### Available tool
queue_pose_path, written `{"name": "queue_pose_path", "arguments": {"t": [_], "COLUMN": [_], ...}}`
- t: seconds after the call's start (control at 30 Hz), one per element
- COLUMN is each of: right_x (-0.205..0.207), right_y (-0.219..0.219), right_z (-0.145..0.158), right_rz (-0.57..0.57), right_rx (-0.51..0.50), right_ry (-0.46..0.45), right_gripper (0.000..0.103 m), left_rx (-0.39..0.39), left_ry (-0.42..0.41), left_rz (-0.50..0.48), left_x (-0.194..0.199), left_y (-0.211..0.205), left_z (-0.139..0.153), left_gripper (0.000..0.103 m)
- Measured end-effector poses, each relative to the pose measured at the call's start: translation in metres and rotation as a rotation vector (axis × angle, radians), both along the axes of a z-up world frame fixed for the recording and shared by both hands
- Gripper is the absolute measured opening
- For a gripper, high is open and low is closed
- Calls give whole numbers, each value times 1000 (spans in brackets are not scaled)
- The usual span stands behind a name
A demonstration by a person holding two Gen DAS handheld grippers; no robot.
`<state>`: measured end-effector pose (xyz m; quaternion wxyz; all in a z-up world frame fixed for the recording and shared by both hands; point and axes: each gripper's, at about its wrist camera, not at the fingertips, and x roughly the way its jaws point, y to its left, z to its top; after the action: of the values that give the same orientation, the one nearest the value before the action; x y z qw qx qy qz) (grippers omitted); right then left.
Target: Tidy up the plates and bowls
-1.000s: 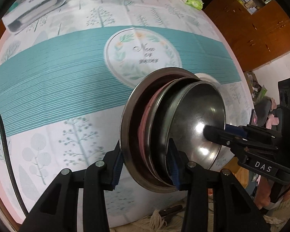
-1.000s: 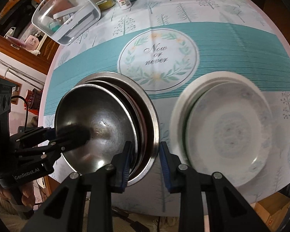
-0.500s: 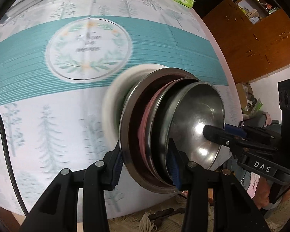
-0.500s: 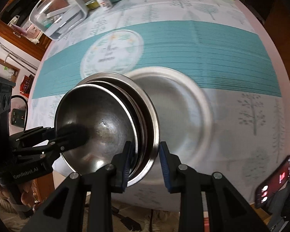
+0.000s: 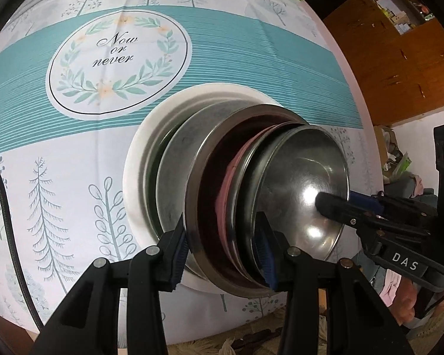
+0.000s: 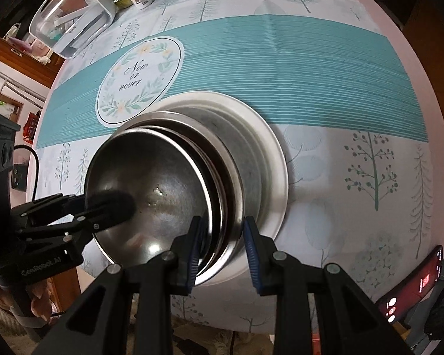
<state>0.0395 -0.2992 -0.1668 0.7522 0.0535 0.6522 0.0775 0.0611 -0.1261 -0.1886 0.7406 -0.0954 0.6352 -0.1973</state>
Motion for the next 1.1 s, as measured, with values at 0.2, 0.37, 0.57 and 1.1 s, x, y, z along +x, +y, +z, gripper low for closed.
{"name": "queue_pose_path", "arguments": {"t": [0.2,0.37,0.57,1.1], "right_x": [9,10,10,-9], "right_y": [2,7,9,14], "right_z": [-1,1,3,34], "right_rz": [11,32,42,9], "right_rx": [1,-21,-43,-42], "right_ry": [-7,-25,-49,-187], "right_gripper": [28,28,28,31], "left_rx": [-20,10,34,144], "left_ry": [10,-15,-70,-214], "left_rz": [33,23,7,17], "left_x": [7,7,2,-17], "left_y": [6,6,1,5], "left_z": [-4,-2,7,53], "left_gripper": [41,44,62,82]}}
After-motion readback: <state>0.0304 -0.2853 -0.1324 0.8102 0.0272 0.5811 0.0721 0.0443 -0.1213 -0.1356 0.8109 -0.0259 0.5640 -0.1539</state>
